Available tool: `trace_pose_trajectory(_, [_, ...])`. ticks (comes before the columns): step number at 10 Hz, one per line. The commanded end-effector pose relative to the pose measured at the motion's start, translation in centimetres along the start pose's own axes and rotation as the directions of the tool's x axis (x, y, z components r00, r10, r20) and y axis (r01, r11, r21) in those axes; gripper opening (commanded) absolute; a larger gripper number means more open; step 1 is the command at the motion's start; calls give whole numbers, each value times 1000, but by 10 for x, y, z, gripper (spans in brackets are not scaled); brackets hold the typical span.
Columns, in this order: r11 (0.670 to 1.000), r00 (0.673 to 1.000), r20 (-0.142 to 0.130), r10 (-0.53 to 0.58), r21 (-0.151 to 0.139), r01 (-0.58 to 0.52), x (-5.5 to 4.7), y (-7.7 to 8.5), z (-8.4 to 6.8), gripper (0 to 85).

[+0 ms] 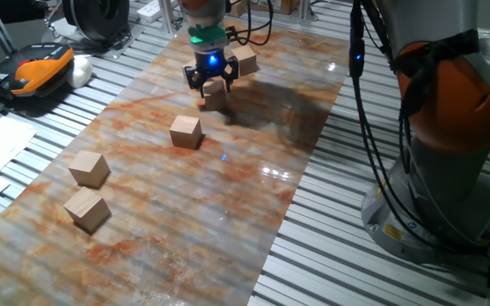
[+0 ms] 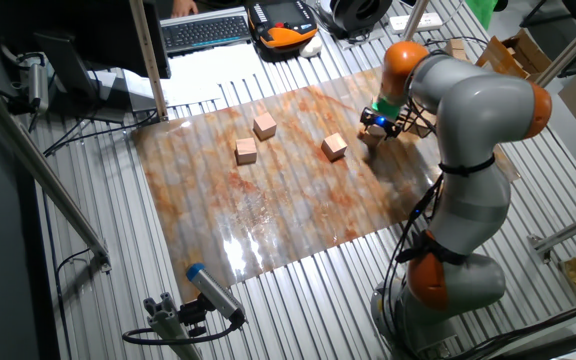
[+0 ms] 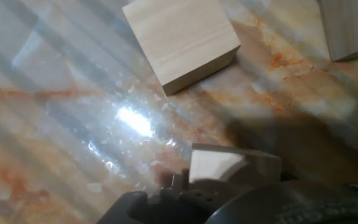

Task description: Stack the blocks into a pyramid shape

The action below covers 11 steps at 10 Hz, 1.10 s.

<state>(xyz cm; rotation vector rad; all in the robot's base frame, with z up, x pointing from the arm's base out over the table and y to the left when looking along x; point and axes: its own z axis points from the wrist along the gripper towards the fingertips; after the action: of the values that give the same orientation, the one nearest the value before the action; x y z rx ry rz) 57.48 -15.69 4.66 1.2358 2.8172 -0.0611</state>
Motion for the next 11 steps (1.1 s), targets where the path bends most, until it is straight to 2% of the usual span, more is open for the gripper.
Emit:
trace_pose_trajectory(1, [1000,1000,-2,-9,-8,9,0,0,0,510])
trace_pose_trajectory(2, [1000,1000,-4,-18,-19,18,0,-1,0,340])
trace_pose_trajectory(3, [999,999,-8,-40,-35,40,0,-3,0,0])
trace_pose_trajectory(5, [996,996,20,-85,5,85,1,-2,1,0])
trace_pose_trajectory(7, [993,991,76,-108,60,104,7,5,4,0])
trace_pose_trajectory(8, [992,990,82,-117,59,112,9,6,5,0])
trace_pose_trajectory(9, [991,989,79,-126,46,123,9,5,4,0])
trace_pose_trajectory(11, [989,987,63,-145,14,144,5,1,-7,0])
